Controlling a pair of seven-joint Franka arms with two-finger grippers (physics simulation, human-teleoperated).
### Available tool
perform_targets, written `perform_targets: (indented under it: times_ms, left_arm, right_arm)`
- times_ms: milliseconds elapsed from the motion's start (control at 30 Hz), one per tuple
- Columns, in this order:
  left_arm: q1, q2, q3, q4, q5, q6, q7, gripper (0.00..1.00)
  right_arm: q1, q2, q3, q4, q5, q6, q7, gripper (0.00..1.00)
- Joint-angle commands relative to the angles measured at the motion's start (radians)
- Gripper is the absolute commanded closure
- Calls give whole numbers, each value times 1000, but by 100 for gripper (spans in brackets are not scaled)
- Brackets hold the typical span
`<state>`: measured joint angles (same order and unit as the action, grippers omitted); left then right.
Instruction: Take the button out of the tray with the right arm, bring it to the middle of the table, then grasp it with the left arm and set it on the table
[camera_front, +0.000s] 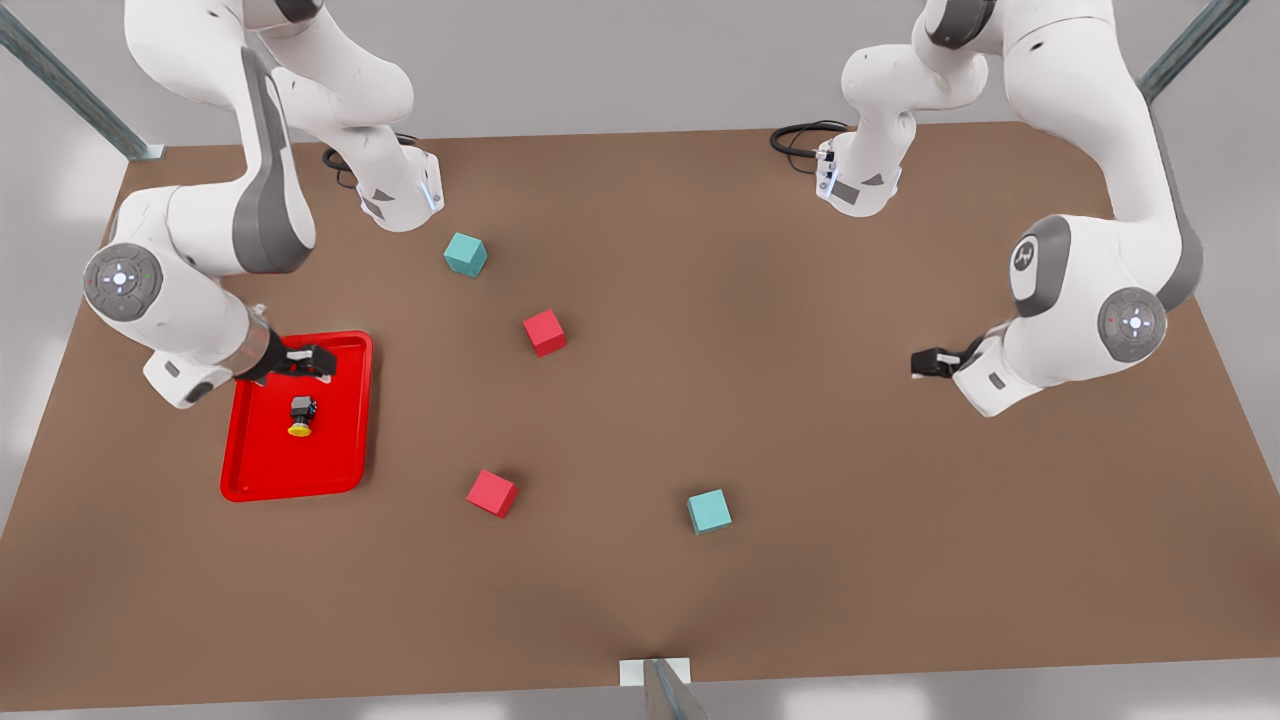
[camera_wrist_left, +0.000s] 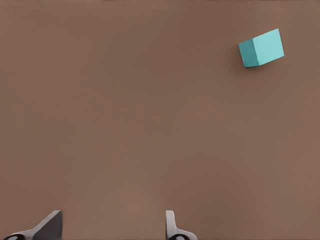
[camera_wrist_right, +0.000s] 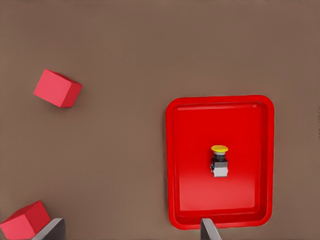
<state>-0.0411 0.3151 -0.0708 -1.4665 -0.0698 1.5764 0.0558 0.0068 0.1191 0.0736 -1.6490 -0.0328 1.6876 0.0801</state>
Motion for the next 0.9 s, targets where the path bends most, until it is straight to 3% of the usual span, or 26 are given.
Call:
perform_targets:
  times_ms: [0, 267, 567, 700, 733, 867]
  left_arm:
    - [0, 12, -1, 3, -1, 97, 75, 0]
    - [-8, 13, -15, 2, 74, 160, 47, 0]
    - [-10, 41, -17, 2, 82, 214, 42, 0]
    - [-10, 44, -15, -2, 82, 214, 42, 0]
    - [-9, 44, -15, -2, 82, 214, 42, 0]
    - [-10, 45, -15, -2, 82, 214, 41, 0]
  right_arm:
    - [-8, 1, 0, 0, -1, 106, 90, 0]
    - [-11, 51, -6, -48, -1, 147, 92, 0]
    - [-53, 44, -11, -508, -7, 580, 49, 0]
    - [-122, 103, -20, -520, -9, 629, -2, 0]
    - [-146, 112, -20, -571, -9, 742, -43, 0]
    - [-231, 209, -21, -569, -9, 863, -184, 0]
